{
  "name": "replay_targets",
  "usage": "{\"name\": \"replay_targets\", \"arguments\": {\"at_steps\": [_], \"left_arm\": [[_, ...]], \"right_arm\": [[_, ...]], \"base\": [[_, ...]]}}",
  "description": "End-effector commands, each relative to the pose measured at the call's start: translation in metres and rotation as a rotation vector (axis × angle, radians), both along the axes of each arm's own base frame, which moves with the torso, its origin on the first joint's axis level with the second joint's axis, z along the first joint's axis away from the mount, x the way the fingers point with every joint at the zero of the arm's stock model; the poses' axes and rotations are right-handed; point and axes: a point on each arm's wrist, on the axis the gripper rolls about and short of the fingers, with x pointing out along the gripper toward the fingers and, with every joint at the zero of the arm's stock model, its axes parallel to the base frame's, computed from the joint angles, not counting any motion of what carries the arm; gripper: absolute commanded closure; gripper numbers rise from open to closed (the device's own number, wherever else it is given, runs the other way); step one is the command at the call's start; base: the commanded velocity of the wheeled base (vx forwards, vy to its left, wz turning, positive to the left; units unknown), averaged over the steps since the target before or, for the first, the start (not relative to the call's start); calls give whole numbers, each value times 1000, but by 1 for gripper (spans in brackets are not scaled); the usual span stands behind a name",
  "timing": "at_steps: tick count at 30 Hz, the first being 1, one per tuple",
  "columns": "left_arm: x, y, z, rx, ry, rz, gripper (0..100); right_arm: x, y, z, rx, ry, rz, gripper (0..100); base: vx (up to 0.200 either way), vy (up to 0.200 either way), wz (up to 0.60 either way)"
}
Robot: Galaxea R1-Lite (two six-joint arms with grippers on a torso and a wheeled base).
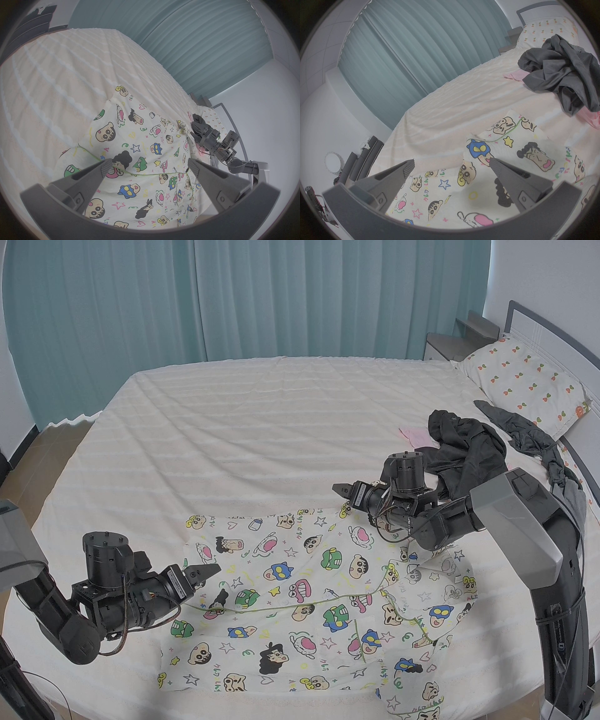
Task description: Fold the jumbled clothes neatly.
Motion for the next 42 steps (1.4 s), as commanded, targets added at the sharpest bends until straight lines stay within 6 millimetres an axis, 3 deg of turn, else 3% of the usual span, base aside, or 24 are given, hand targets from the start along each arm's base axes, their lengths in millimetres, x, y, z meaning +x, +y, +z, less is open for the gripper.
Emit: {"name": "replay_targets", "arguments": {"at_steps": [1, 5, 9, 11, 12, 13, 18, 22, 27, 36, 42], "left_arm": [[2, 1, 3, 7, -22, 27, 0], [8, 3, 9, 35, -106, 127, 0], [18, 11, 24, 12, -202, 175, 0], [36, 20, 36, 35, -264, 189, 0], [38, 20, 37, 39, -270, 191, 0], [57, 34, 45, 112, -289, 218, 0], [99, 49, 63, 229, -146, 109, 0], [125, 47, 67, 228, -33, -4, 0], [160, 54, 33, 336, 52, -80, 0], [190, 61, -13, 400, 101, -132, 0], [203, 58, -23, 393, 87, -130, 0]], "right_arm": [[-5, -12, 10, -1, 6, -20, 0], [-24, -40, 24, -5, 44, -59, 0], [-60, -81, 30, -2, 93, -126, 0], [-85, -102, 30, 15, 85, -161, 0], [-87, -104, 30, 17, 84, -164, 0], [-110, -120, 28, 35, 69, -191, 0], [-160, -158, 17, 78, -44, -255, 0], [-175, -169, 4, 104, -86, -247, 0], [-180, -173, -2, 114, -111, -234, 0], [-194, -173, 12, 134, -131, -176, 0], [-198, -172, 16, 138, -137, -156, 0]], "base": [[0, 0, 0], [0, 0, 0], [0, 0, 0], [0, 0, 0], [0, 0, 0], [0, 0, 0], [0, 0, 0], [0, 0, 0], [0, 0, 0], [0, 0, 0], [0, 0, 0]]}}
